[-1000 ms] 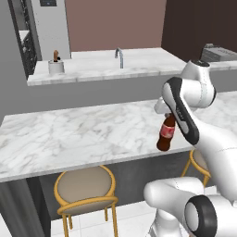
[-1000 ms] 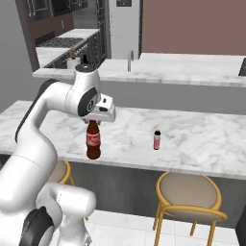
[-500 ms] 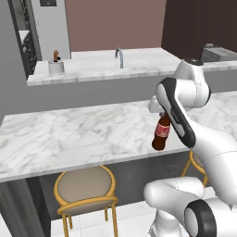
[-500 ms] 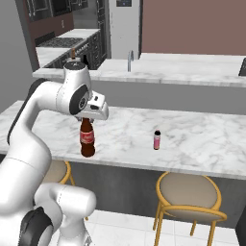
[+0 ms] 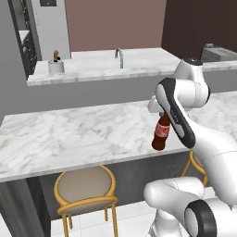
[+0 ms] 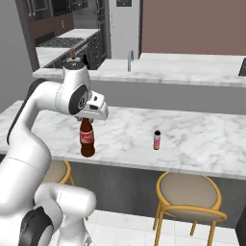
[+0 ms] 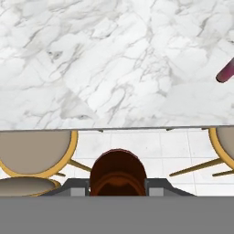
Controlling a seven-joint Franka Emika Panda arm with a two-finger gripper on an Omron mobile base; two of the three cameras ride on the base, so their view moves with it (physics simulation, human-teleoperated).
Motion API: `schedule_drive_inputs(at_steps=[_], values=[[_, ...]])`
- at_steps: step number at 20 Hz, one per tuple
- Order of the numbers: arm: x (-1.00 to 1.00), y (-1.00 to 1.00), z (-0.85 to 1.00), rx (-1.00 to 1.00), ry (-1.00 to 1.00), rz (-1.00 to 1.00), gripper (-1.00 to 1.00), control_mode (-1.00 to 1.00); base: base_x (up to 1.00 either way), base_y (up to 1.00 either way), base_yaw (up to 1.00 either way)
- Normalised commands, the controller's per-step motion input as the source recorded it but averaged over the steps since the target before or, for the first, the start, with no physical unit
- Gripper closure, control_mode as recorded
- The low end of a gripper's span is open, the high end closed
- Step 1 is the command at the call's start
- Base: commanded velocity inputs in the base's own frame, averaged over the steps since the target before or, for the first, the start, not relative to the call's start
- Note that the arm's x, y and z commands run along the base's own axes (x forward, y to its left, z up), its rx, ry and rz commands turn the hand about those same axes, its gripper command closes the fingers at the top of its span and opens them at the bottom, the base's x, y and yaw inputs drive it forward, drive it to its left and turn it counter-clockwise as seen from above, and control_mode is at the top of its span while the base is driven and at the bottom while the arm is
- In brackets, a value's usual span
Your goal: Place the large bottle from the dining counter next to the other large bottle outside the sink, and place the small bottle from the dining counter next to the other small bottle inside the sink.
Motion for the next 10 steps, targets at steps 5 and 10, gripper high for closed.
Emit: schedule_drive_inputs(at_steps=[5,10], values=[[0.00,0.00,0.00,0.00,0.00,0.00,1.00,-1.00,0.00,0.00,0.00],[0.00,0.00,0.00,0.00,0.00,0.00,1.00,1.00,0.00,0.00,0.00]])
